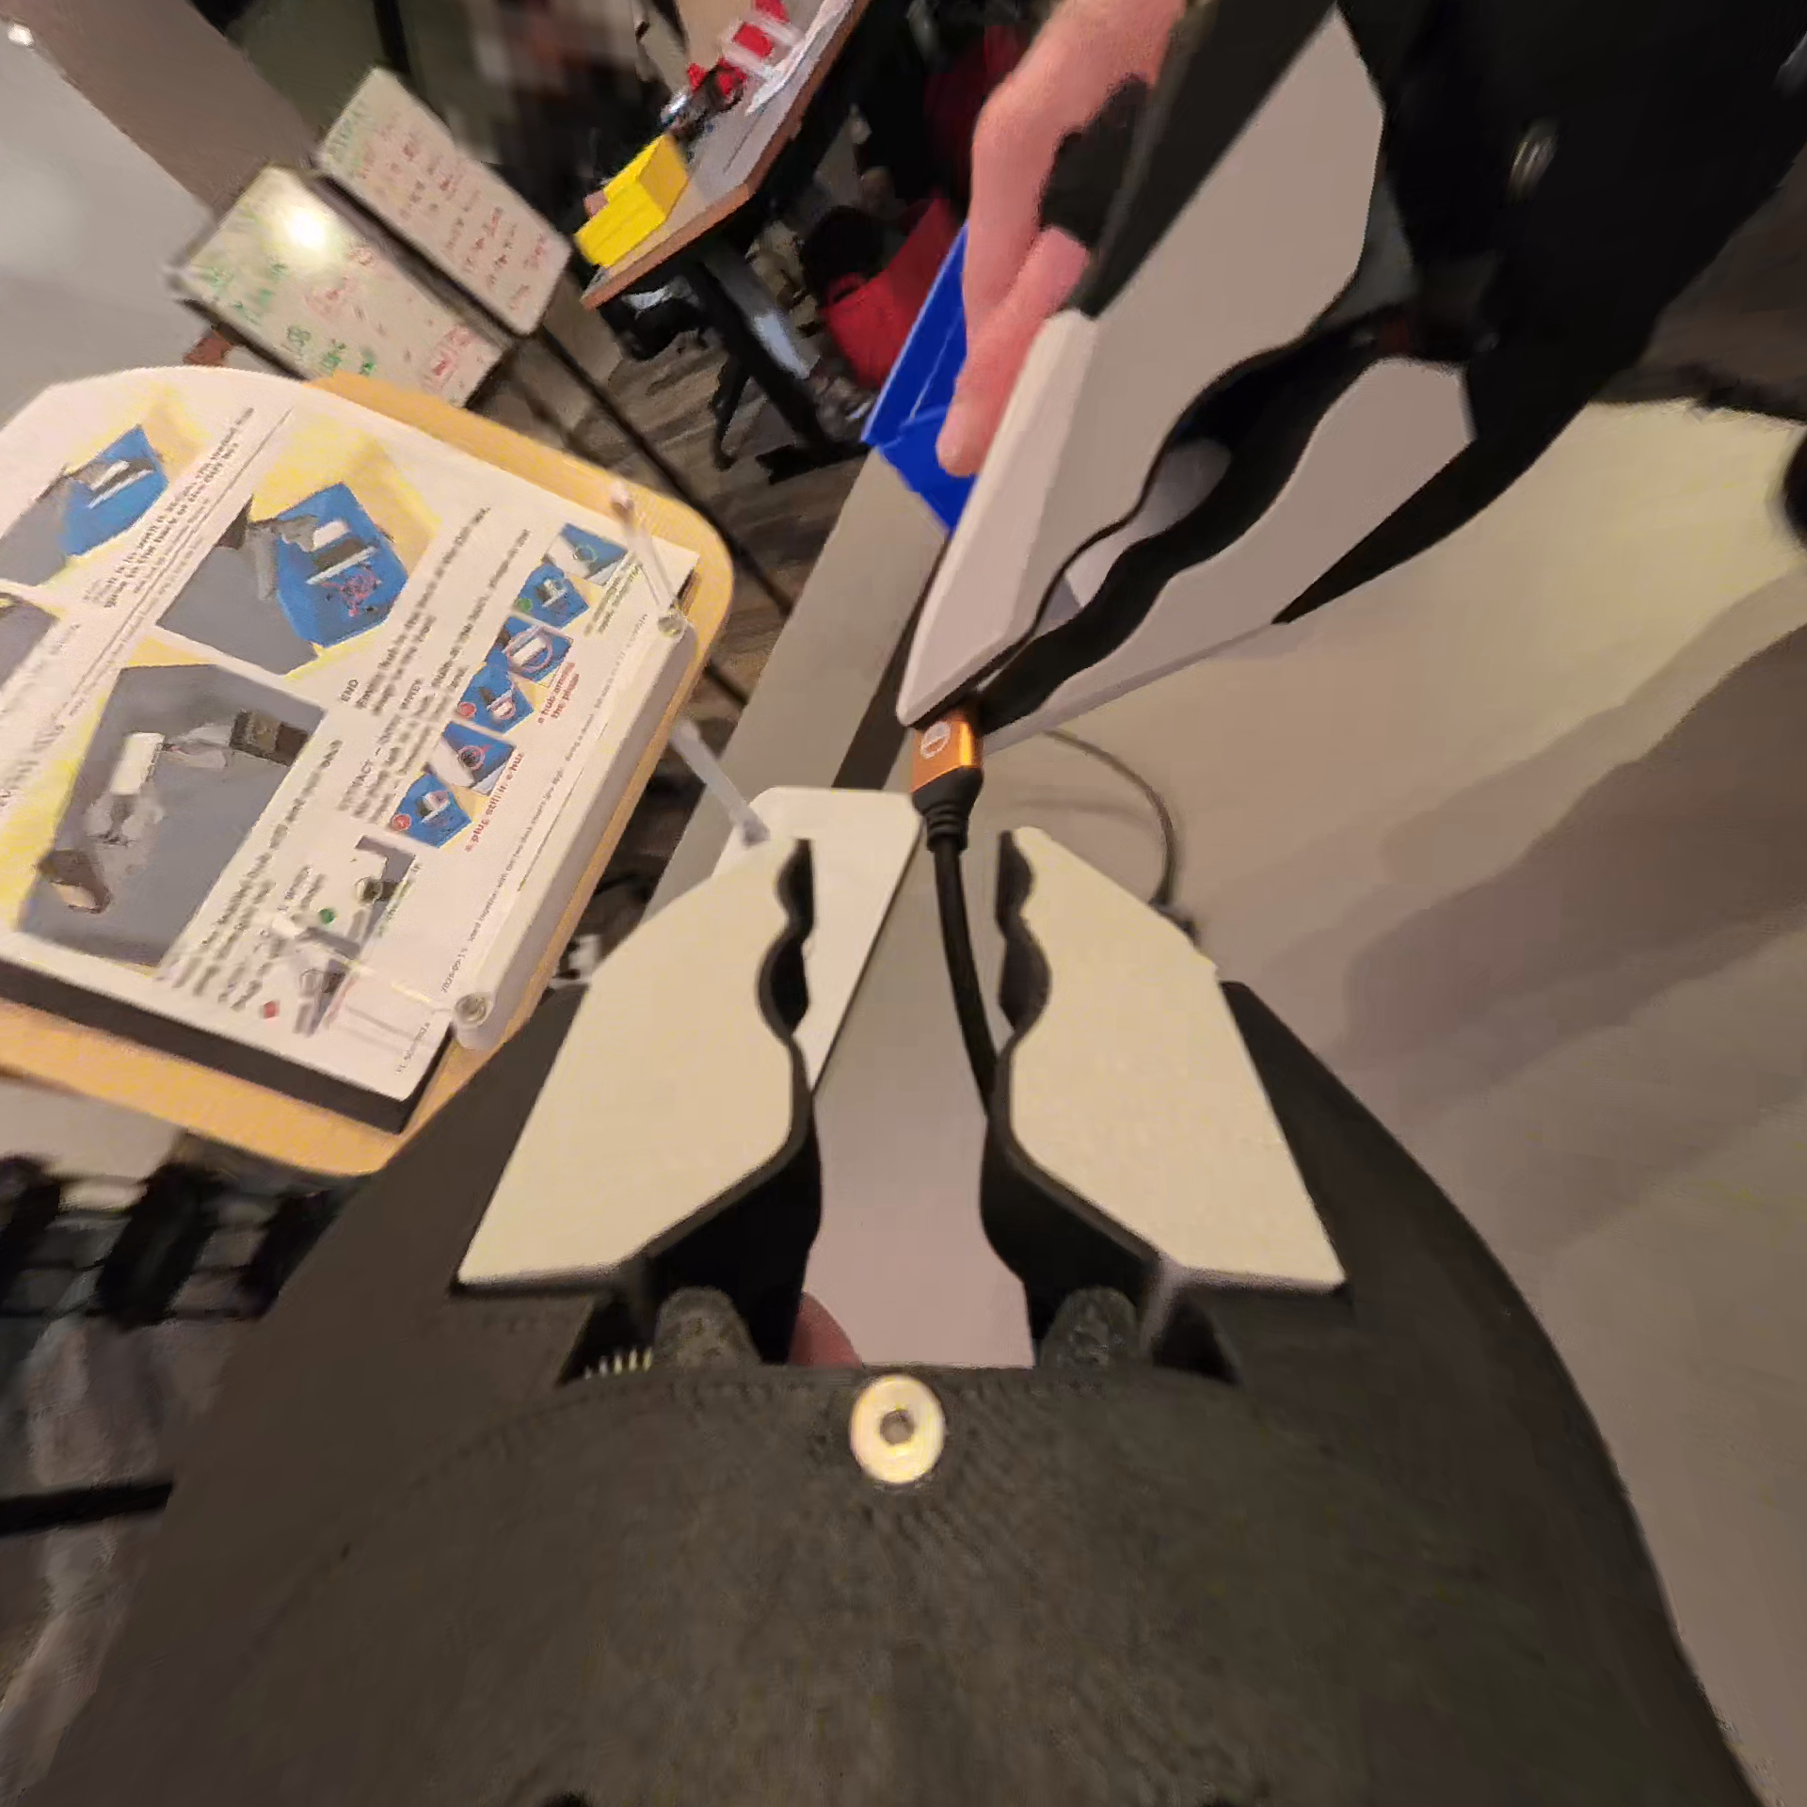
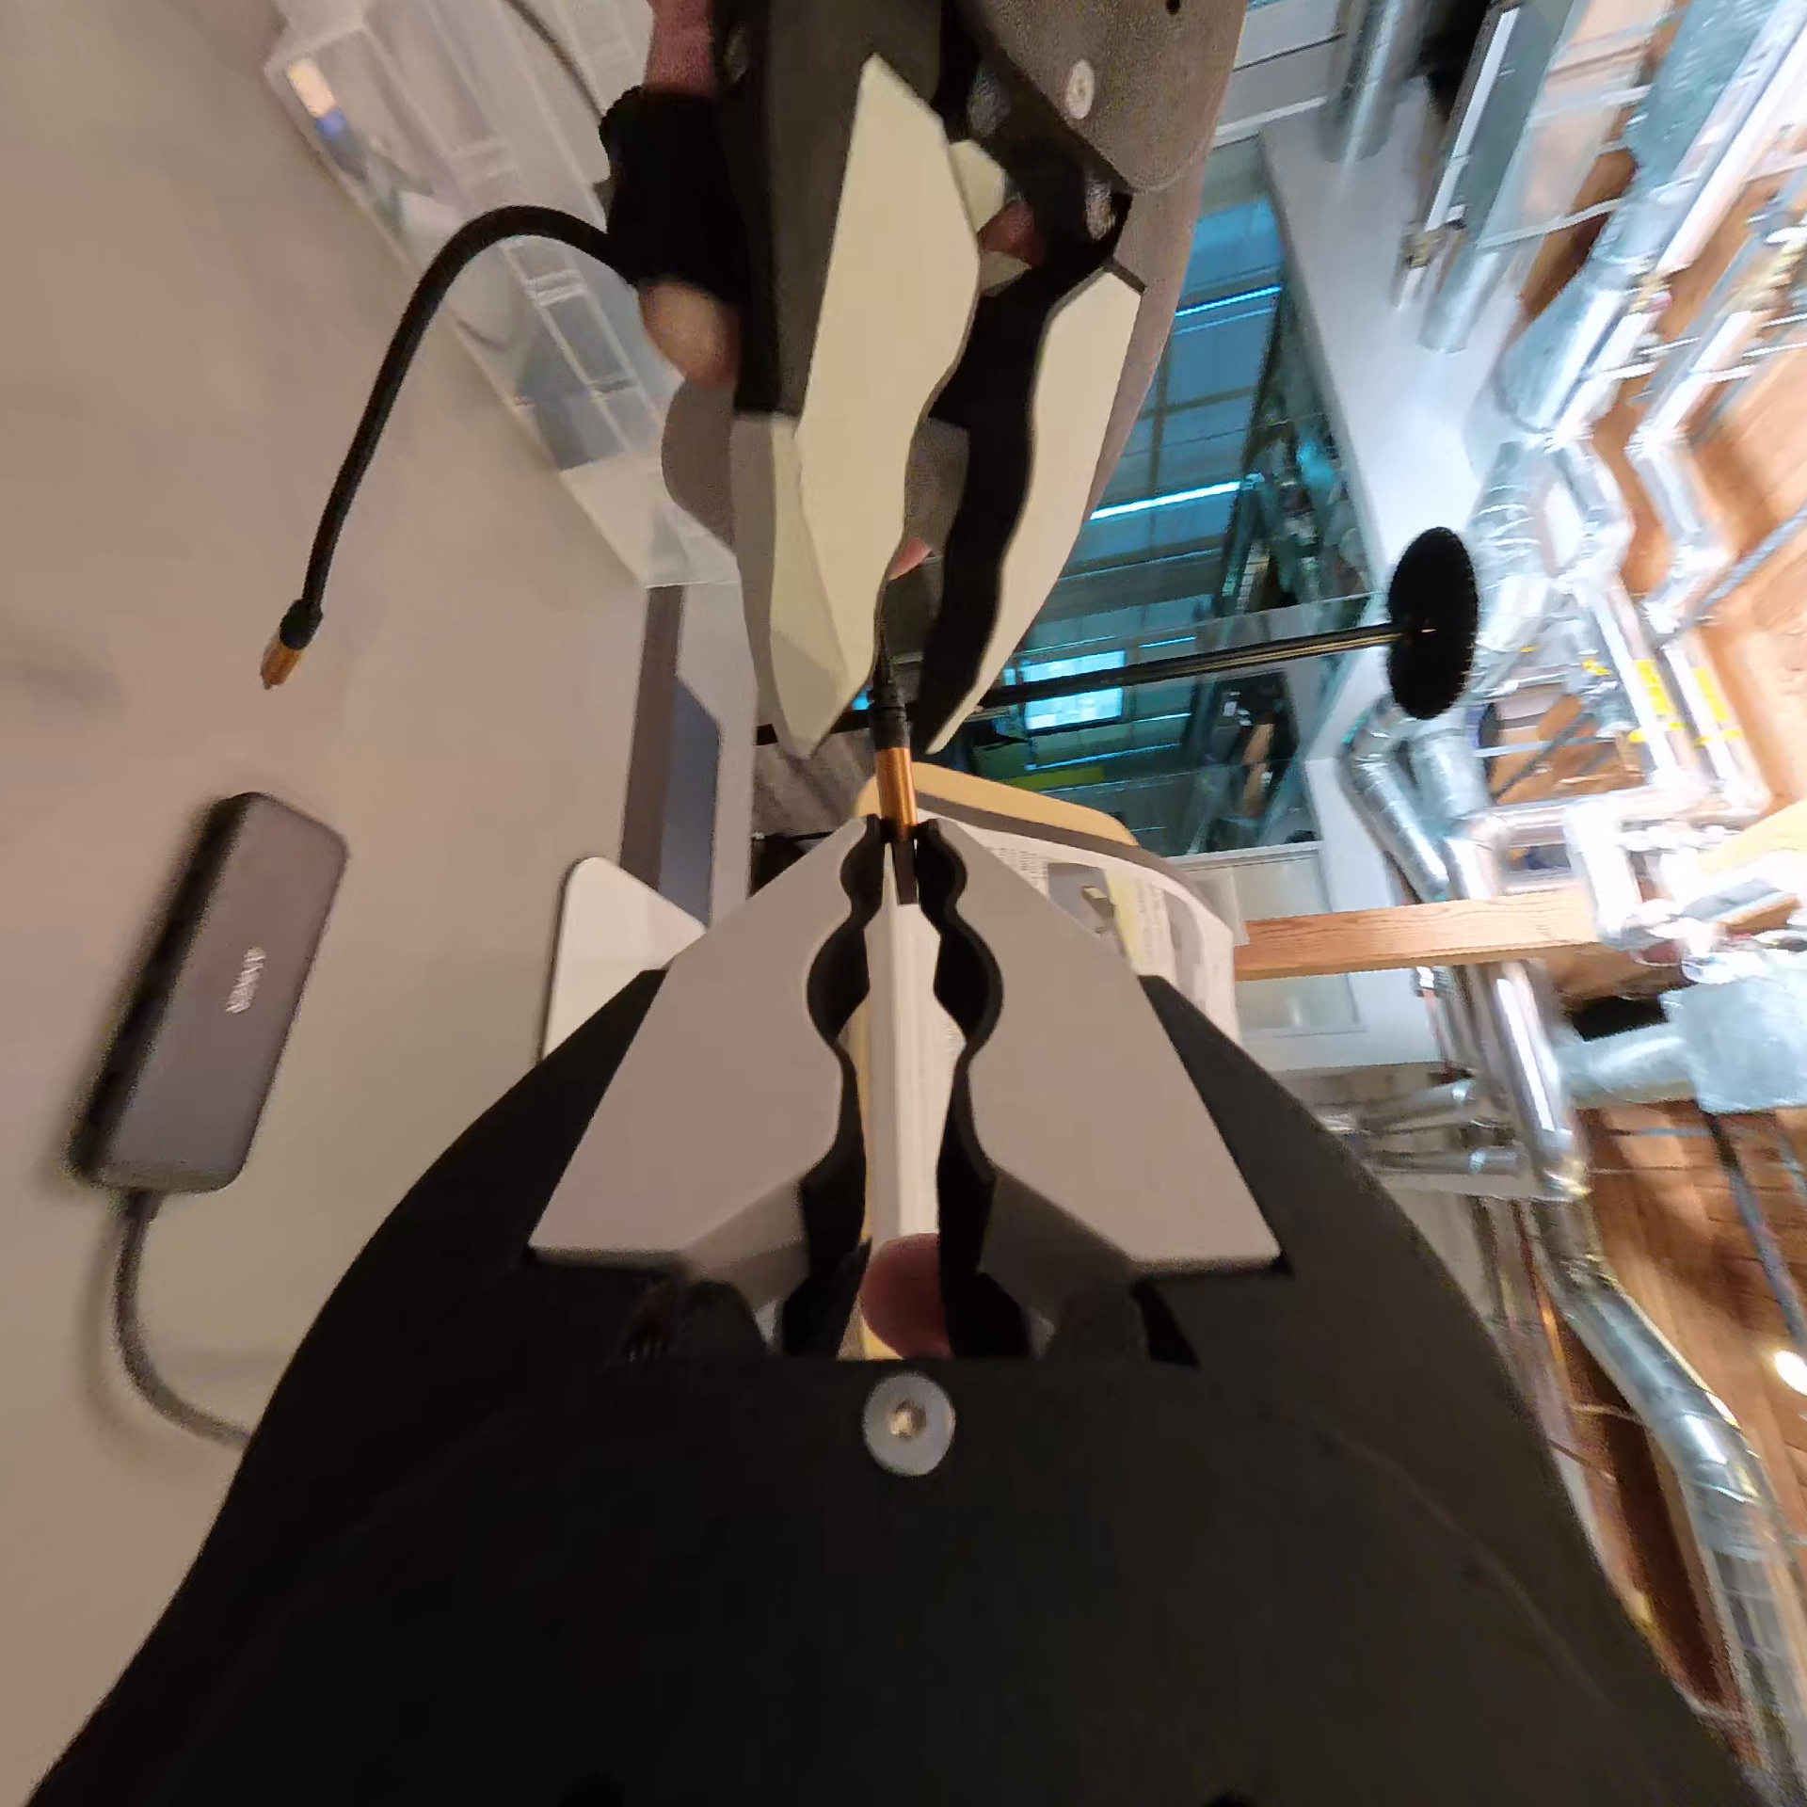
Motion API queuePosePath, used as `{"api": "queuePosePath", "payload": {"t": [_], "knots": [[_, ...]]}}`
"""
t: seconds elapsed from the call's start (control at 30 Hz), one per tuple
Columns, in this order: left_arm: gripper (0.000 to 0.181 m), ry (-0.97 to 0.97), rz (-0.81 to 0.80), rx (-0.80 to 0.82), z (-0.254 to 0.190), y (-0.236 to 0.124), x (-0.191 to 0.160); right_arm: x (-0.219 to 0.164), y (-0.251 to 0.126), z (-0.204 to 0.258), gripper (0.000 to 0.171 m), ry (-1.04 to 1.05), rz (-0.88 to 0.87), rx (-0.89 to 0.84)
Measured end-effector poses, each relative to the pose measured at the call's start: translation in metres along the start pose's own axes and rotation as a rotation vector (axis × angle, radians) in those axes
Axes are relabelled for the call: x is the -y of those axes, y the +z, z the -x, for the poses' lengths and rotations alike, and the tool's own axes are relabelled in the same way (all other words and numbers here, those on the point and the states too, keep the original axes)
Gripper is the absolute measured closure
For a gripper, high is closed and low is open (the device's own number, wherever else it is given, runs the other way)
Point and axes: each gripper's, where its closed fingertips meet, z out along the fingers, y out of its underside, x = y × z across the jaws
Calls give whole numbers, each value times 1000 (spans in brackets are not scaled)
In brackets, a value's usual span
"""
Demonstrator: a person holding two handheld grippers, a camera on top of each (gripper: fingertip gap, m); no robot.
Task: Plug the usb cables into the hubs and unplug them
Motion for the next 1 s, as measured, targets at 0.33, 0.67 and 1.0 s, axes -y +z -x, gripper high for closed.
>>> {"api": "queuePosePath", "payload": {"t": [0.33,0.67,1.0], "knots": [[135,-112,-233,-68,16,-25,28,15,6,-25,167,-21,-30,-276],[155,-277,-419,-89,17,-25,39,22,4,-38,167,93,-96,-417],[166,-363,-483,-72,11,-22,40,20,5,-36,167,85,-93,-424]]}}
